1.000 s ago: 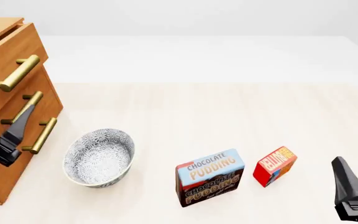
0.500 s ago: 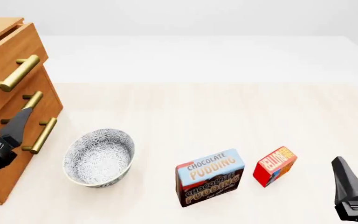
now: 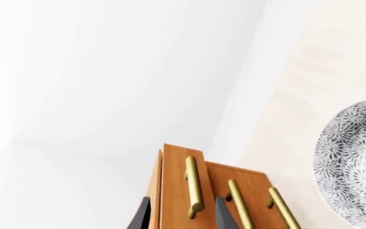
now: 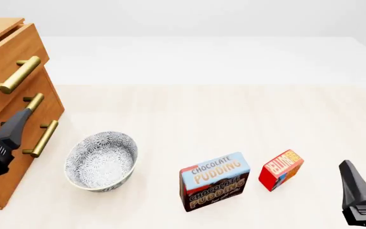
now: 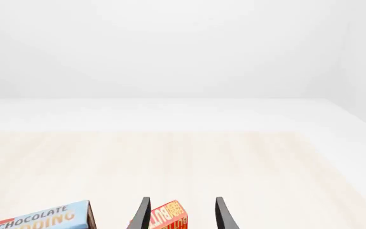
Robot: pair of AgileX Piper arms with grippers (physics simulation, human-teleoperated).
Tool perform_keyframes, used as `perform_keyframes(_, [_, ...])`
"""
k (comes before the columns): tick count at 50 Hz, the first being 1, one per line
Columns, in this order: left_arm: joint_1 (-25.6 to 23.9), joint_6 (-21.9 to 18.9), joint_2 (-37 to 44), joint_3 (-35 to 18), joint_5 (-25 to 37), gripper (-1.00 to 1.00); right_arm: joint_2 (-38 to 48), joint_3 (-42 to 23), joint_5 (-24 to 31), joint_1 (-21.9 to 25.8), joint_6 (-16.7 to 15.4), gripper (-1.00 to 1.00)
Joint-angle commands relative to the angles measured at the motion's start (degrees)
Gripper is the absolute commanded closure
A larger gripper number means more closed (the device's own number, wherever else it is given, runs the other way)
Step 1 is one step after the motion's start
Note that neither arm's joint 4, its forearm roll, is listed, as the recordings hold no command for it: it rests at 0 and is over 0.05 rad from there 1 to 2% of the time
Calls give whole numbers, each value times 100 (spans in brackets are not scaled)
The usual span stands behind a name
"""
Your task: Put the butter at the back in the top drawer of the cabinet and close it.
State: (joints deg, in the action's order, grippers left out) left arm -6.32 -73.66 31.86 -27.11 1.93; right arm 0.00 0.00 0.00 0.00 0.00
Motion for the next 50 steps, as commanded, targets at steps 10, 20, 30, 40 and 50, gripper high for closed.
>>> perform_keyframes(10, [184,-32,275,-82,-42,-100,0,0,0,0,0,-100])
perform_keyframes(20, [154,224,387,-356,82,-100,0,0,0,0,0,-100])
perform_keyframes(30, [125,336,447,-372,98,-100,0,0,0,0,0,-100])
perform_keyframes(40, [185,423,467,-406,166,-100,0,0,0,0,0,-100])
perform_keyframes(50, [305,417,472,-252,78,-100,0,0,0,0,0,-100])
